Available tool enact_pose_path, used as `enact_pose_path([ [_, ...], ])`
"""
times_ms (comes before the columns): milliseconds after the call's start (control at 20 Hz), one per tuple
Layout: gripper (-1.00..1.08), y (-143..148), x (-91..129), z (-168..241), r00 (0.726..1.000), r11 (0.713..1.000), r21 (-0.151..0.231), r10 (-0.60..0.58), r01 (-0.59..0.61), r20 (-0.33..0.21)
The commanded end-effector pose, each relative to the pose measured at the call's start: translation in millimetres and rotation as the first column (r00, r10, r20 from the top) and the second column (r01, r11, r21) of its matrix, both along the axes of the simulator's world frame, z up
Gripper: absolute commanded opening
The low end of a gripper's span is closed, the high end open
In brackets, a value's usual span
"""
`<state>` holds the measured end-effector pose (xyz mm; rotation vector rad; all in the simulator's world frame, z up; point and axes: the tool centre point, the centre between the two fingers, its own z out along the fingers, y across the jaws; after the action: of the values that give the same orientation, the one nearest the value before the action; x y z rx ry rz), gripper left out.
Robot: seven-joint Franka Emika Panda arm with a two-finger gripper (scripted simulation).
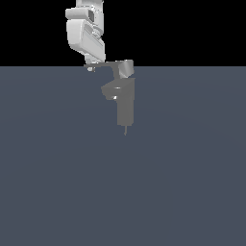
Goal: Turn on the faucet by rotating a designated handle.
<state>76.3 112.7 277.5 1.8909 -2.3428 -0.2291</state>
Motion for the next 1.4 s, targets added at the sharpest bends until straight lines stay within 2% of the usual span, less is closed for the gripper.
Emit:
enact_pose_path([
  [0, -1.0, 6.3, -8.7, 3.2, 1.0, 1.0, 0.002, 0.007, -0.007, -0.002],
  [200, -1.0, 8.7, -19.0, 5.4, 1.0, 1.0, 0.002, 0.006, -0.006, -0.002],
  [300, -1.0, 3.5, -15.3, 0.9, 1.0, 1.0, -0.002, 0.0, 0.0, -0.005],
  [1350, -1.0, -24.4, -68.3, 11.9, 1.0, 1.0, 0.0, 0.004, -0.004, -0.003],
])
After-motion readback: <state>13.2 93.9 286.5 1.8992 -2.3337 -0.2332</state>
